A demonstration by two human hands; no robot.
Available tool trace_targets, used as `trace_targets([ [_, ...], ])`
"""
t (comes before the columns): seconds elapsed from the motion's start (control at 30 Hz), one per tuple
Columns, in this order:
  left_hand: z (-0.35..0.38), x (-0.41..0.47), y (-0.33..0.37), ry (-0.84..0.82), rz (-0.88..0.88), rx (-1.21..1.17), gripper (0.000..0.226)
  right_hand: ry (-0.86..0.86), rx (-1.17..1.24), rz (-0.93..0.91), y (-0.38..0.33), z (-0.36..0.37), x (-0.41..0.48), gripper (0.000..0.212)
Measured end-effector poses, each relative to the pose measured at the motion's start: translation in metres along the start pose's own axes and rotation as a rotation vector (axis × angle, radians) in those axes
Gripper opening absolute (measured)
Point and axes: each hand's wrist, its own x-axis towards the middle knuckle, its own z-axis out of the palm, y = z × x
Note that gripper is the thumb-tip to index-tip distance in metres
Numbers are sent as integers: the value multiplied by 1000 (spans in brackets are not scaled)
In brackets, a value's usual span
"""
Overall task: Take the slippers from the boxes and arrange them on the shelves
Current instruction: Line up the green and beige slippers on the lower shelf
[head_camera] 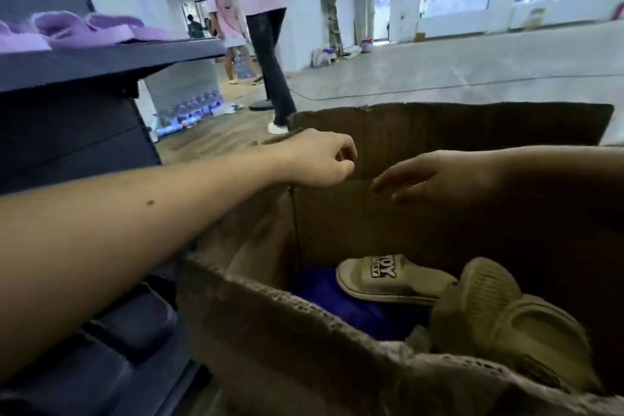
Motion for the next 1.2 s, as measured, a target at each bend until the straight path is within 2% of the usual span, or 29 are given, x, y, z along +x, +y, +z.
trace_targets([
  [0.13,6,51,30,-264,66,164,32,-161,-107,109,43,6,20,40],
  [0.27,46,88,36,-281,120,252,37,-302,-139,190,82,33,40,39],
  [0.33,83,87,32,-351,148,365,44,-341,-192,162,106,57,44,44],
  [0.43,127,69,30,-535,234,523,50,-454,-417,158,141,92,46,53],
  [0.53,143,60,36,-587,247,428,46,-497,-742,121,154,104,44,59],
  [0.63,154,56,43,-627,217,373,42,-379,-852,84,154,105,43,60],
  [0.73,157,51,47,-715,138,224,44,-315,-792,21,155,106,36,49],
  [0.93,149,46,48,-815,-111,-55,66,-185,-902,-429,129,99,17,42],
  [1.0,141,48,45,-821,-127,-59,76,23,-944,-688,133,91,17,40],
  [1.07,136,51,37,-790,-88,-53,94,188,-954,-815,136,80,16,29],
  [1.13,133,51,27,-750,-49,-50,110,329,-894,-853,138,70,17,26],
  [1.2,130,50,18,-691,-33,-24,118,383,-754,-797,134,65,19,27],
])
